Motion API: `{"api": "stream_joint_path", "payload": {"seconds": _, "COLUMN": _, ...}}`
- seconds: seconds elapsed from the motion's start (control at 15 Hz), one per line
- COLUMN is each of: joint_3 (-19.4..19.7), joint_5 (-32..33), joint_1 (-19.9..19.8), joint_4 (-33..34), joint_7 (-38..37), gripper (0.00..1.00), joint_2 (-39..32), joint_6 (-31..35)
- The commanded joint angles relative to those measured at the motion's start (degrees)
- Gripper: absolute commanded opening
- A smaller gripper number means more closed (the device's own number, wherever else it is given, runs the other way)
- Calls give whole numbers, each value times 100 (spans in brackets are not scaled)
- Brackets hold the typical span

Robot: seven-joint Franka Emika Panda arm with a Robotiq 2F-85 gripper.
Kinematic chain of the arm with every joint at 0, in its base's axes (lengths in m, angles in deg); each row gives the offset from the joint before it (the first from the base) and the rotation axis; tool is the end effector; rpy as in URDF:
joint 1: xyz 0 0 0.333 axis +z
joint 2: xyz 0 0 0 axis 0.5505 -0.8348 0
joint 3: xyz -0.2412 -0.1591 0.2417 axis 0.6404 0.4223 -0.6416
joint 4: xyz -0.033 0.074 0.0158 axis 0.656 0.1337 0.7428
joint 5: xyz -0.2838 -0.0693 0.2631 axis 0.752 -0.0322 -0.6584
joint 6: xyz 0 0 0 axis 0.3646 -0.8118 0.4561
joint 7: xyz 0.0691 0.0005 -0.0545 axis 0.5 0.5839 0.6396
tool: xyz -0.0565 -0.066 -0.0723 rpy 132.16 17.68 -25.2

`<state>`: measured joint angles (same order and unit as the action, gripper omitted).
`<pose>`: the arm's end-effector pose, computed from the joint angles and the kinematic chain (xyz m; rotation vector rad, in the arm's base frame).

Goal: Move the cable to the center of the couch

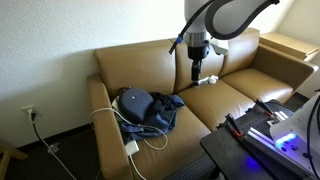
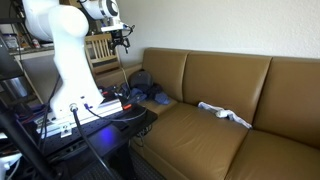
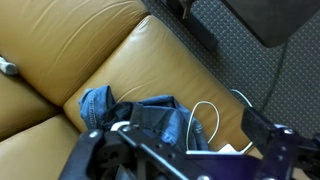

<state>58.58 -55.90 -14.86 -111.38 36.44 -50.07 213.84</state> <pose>0.3801 0.2666 0.3493 2.7704 1.1700 -0.2484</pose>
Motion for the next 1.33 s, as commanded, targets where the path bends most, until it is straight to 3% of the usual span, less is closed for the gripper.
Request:
{"api": "stream_joint_path", "payload": {"seconds": 0.0, "joint_3": -41, "joint_5": -5, "joint_1": -20, "joint_4": 74, "joint_7": 4, "gripper": 100, "joint_2": -46, "joint_6": -13}}
{"api": "stream_joint_path", "payload": {"seconds": 0.13, "joint_3": -16, "joint_5": -5, "joint_1": -41, "joint_4": 125, "joint_7": 13, "gripper": 100, "joint_2": -60, "joint_6": -13}}
{"api": "stream_joint_path", "payload": {"seconds": 0.27, "joint_3": -6, "joint_5": 418, "joint_1": -48, "joint_4": 126, "joint_7": -122, "gripper": 100, "joint_2": -405, "joint_6": -177}}
{"api": "stream_joint_path", "payload": {"seconds": 0.47, "joint_3": -93, "joint_5": 540, "joint_1": 104, "joint_4": 334, "joint_7": -522, "gripper": 100, "joint_2": -1328, "joint_6": 702}}
{"api": "stream_joint_path", "payload": {"seconds": 0.6, "joint_3": -91, "joint_5": 984, "joint_1": 363, "joint_4": 623, "joint_7": -942, "gripper": 100, "joint_2": -1923, "joint_6": 1128}}
{"api": "stream_joint_path", "payload": {"seconds": 0.87, "joint_3": 275, "joint_5": 1798, "joint_1": 1167, "joint_4": 1653, "joint_7": -2065, "gripper": 100, "joint_2": -3002, "joint_6": 1599}}
{"api": "stream_joint_path", "payload": {"seconds": 1.07, "joint_3": 310, "joint_5": 1579, "joint_1": 1451, "joint_4": 2498, "joint_7": -1918, "gripper": 100, "joint_2": -3632, "joint_6": 1215}}
{"api": "stream_joint_path", "payload": {"seconds": 1.2, "joint_3": 334, "joint_5": 1469, "joint_1": 1490, "joint_4": 2190, "joint_7": -1898, "gripper": 100, "joint_2": -3401, "joint_6": 1419}}
{"api": "stream_joint_path", "payload": {"seconds": 1.27, "joint_3": 338, "joint_5": 1422, "joint_1": 1515, "joint_4": 2349, "joint_7": -1859, "gripper": 100, "joint_2": -3530, "joint_6": 1392}}
